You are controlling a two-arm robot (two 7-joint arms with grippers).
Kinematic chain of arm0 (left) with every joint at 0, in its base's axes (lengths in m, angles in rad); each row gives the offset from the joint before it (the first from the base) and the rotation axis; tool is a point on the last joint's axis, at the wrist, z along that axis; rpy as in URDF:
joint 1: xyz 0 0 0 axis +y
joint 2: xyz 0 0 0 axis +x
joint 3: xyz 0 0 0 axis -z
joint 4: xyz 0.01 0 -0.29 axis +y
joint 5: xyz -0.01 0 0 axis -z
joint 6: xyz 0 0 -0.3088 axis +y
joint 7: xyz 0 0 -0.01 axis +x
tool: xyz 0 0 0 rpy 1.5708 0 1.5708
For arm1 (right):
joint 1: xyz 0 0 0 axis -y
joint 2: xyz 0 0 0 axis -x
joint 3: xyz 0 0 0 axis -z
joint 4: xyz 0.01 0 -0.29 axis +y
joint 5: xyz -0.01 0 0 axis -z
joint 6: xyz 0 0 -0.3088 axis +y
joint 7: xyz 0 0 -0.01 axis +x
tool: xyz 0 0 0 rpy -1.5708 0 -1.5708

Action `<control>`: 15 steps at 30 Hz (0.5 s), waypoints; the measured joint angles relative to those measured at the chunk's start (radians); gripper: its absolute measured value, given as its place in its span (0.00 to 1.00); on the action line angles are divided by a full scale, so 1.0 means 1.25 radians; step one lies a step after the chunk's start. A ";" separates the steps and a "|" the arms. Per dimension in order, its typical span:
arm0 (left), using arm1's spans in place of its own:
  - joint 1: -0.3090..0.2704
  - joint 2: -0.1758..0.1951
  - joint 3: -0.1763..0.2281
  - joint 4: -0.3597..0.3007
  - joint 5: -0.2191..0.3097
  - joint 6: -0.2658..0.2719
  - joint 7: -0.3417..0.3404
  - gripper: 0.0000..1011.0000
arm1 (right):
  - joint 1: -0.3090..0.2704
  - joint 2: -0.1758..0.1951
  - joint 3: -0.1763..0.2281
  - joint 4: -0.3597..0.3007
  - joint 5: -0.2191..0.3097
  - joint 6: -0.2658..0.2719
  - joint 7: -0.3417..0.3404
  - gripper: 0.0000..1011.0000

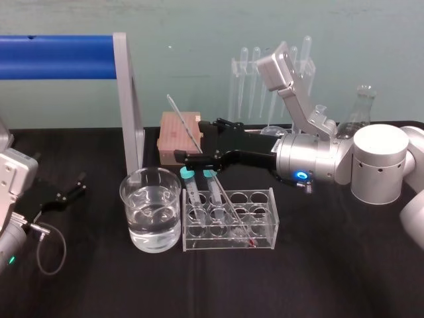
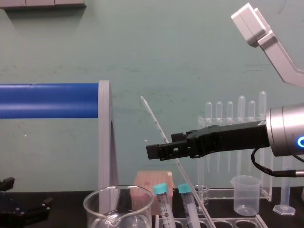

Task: Hold the thermometer with one hand and immerse one end into the beaker, then reinsert it into the test tube rack.

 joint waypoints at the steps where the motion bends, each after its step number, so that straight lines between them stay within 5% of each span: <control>1: 0.000 0.000 0.000 0.000 0.000 0.000 0.000 1.00 | 0.000 0.000 0.000 0.000 0.000 0.000 0.000 0.99; 9: 0.000 0.000 0.000 0.000 0.000 0.000 0.000 1.00 | 0.000 0.000 0.000 -0.001 0.000 0.000 -0.001 0.88; 15: 0.000 0.000 0.000 0.000 0.000 0.000 0.000 1.00 | -0.001 0.000 0.000 -0.001 0.000 -0.001 -0.001 0.70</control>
